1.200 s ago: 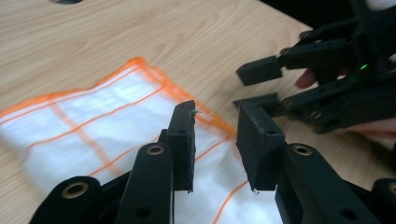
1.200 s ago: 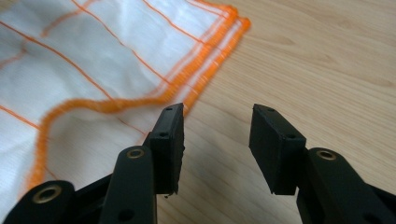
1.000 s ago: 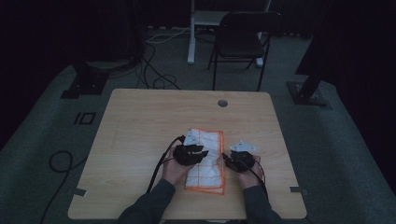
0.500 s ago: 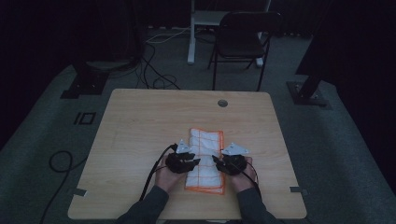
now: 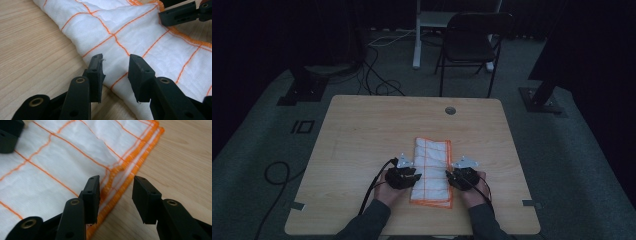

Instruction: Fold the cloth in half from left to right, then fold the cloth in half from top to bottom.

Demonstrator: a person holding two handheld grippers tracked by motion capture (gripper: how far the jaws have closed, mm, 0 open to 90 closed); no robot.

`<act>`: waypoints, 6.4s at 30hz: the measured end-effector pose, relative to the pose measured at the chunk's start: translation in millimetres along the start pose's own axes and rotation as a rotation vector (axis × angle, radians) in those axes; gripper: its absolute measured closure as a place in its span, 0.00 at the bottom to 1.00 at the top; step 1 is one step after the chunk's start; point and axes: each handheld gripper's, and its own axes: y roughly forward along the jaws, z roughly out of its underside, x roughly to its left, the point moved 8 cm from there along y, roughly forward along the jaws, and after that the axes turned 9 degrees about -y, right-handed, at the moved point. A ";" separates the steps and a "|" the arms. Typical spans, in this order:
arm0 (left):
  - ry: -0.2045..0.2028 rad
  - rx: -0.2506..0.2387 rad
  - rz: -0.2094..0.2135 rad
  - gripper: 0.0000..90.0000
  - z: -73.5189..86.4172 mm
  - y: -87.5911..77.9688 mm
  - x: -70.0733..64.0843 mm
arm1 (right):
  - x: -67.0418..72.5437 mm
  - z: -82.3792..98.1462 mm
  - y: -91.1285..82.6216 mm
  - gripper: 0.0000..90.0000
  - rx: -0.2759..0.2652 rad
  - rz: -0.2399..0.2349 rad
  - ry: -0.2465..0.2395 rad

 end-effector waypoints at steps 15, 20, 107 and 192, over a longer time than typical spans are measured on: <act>-0.014 -0.125 -0.053 0.69 -19.3 -25.0 27.3 | -16.9 5.6 -7.9 0.66 0.003 0.040 0.055; -0.025 -0.149 -0.070 0.68 -26.1 -29.7 37.3 | -19.3 3.6 -9.0 0.65 -0.018 0.038 0.056; -0.141 -0.080 -0.130 0.64 -67.0 41.2 69.9 | -47.6 -42.5 61.0 0.82 -0.024 0.005 0.156; -0.049 -0.066 -0.001 0.99 -28.6 -25.1 5.3 | -1.1 -29.8 -18.6 0.94 -0.130 -0.094 0.064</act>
